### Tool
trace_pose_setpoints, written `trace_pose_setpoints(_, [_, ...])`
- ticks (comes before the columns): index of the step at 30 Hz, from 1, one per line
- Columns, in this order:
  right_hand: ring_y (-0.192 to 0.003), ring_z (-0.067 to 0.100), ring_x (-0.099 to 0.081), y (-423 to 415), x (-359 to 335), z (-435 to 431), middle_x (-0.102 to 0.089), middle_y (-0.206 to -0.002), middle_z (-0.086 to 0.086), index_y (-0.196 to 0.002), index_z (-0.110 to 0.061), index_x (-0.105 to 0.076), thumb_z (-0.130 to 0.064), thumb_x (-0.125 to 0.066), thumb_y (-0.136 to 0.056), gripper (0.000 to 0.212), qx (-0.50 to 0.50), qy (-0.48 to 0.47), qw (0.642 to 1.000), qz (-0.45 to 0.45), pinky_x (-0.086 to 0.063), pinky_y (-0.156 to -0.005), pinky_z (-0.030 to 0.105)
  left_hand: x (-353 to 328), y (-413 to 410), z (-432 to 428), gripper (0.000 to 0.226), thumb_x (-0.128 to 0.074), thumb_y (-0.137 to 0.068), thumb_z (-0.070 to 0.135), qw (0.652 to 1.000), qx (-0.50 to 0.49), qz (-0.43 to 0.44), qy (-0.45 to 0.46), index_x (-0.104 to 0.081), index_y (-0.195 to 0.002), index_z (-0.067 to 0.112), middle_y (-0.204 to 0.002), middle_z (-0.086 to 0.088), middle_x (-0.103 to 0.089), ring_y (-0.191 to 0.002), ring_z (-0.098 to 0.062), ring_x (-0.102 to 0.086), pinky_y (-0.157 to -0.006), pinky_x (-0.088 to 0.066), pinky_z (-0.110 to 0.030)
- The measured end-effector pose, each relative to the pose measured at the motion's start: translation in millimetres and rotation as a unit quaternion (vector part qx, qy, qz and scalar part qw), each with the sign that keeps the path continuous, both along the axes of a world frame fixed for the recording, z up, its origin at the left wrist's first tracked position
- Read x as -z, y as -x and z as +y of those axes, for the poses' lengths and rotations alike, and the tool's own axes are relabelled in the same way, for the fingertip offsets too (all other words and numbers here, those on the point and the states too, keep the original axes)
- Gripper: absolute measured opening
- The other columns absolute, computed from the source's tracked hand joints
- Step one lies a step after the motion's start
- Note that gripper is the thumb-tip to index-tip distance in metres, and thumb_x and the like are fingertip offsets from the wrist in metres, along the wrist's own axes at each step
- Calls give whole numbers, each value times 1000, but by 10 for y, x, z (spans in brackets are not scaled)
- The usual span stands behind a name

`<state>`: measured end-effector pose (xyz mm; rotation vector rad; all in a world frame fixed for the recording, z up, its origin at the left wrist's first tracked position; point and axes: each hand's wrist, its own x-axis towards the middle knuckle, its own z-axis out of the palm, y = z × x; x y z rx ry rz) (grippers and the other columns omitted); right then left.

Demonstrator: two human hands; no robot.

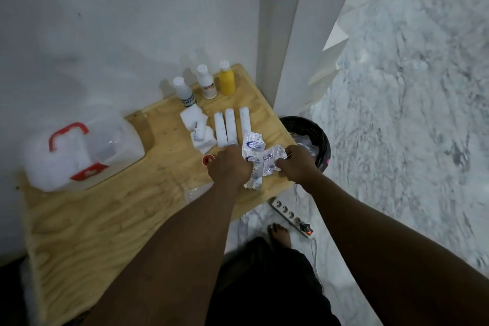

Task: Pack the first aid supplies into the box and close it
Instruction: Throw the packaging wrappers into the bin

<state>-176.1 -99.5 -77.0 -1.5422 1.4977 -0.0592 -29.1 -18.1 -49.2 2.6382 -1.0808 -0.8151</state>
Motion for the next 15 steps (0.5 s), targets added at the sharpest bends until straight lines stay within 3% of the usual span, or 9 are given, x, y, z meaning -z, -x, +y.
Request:
trace_pose_setpoints(2, [-61,33,-68,2,-147,-39,-68,-74,25,-91,3,-59,-9,-59,-79,17,6,-40,999,-25,-46,-52,37,-68,-36,-5,21,-68,-81,40,999,-11,25,22,-67,-93,23,-98,0,-74,-98,-27,-68,-78,-51,-34])
trace_pose_setpoints(4, [-54,24,-62,21,-318,-93,-65,-71,18,-96,-1,-61,-8,-57,-83,15,2,-59,998,-38,-44,-48,30,-160,-74,-16,14,-73,-82,37,994,-29,81,71,-62,-83,29,-83,10,-67,-83,-17,-64,-66,-44,-27])
trace_pose_setpoints(6, [-53,21,-60,58,-518,-169,-64,-72,16,-93,-2,-63,-7,-57,-84,12,-1,-48,998,-46,-45,-48,27,-269,-113,-42,23,-76,-82,28,982,-43,133,126,-57,-69,26,-64,13,-56,-64,-9,-54,-54,-35,-22])
trace_pose_setpoints(8, [-54,22,-59,135,-720,-260,-63,-69,15,-80,-4,-62,-7,-58,-83,6,10,-29,998,-49,-47,-52,30,-385,-162,-87,39,-76,-82,19,972,-57,160,162,-47,-55,23,-51,9,-45,-56,-14,-45,-52,-30,-24])
trace_pose_setpoints(10, [-56,24,-59,233,-896,-385,-62,-66,19,-74,1,-61,-10,-59,-79,12,34,6,998,-45,-49,-56,33,-518,-219,-173,41,-76,-83,19,967,-61,174,176,-49,-53,20,-51,8,-45,-55,-13,-43,-53,-30,-24])
trace_pose_setpoints(13, [-58,26,-57,426,-1058,-633,-55,-64,19,-73,9,-58,-14,-60,-73,24,86,59,994,-40,-50,-56,33,-709,-261,-396,34,-78,-83,22,965,-38,188,182,-59,-58,10,-55,4,-51,-56,-12,-45,-56,-33,-25])
trace_pose_setpoints(15, [-61,31,-60,569,-1075,-822,-61,-68,22,-80,10,-61,-22,-58,-66,34,121,77,989,-43,-57,-64,42,-787,-229,-613,38,-79,-83,23,968,-11,177,180,-55,-54,16,-52,5,-48,-52,-11,-43,-55,-31,-24])
